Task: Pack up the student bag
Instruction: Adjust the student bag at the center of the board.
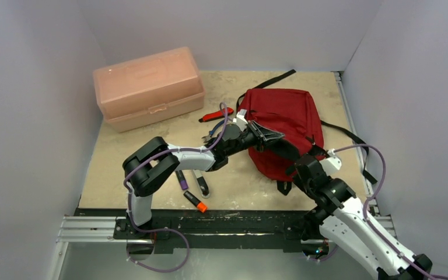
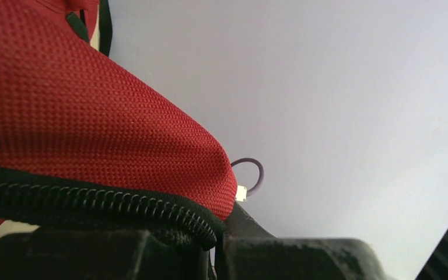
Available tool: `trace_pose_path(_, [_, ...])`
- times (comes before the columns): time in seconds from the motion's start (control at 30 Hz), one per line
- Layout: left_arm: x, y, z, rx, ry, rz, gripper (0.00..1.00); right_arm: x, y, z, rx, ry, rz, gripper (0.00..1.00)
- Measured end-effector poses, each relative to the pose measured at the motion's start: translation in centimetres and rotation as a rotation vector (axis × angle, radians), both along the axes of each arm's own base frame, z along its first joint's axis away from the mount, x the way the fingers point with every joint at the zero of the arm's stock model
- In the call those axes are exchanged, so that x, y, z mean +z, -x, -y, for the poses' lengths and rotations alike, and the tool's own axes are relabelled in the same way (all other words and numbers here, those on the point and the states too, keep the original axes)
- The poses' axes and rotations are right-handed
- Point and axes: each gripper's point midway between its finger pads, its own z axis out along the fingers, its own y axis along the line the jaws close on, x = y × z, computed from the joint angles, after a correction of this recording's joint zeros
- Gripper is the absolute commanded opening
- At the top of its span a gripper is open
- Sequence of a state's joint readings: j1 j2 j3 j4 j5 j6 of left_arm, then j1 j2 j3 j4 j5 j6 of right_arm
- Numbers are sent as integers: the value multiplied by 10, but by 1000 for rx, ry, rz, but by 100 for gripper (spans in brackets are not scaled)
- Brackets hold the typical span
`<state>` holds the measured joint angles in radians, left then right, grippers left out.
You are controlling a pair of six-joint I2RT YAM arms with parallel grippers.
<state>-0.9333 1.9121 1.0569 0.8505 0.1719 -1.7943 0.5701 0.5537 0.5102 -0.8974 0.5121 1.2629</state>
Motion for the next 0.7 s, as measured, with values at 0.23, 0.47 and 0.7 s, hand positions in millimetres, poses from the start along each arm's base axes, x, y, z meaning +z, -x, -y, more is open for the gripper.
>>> trace_pose_path(0.23, [7, 1, 0, -4, 32, -12, 0, 5, -48, -25, 154, 92, 80, 65])
trace_pose_path(0.47, [7, 0, -1, -6, 40, -28, 0, 11, -111, -18, 113, 62, 252, 58])
trace_pose_path(0.7, [-1, -4, -3, 11, 15, -48, 0, -23, -145, -42, 238, 19, 221, 83])
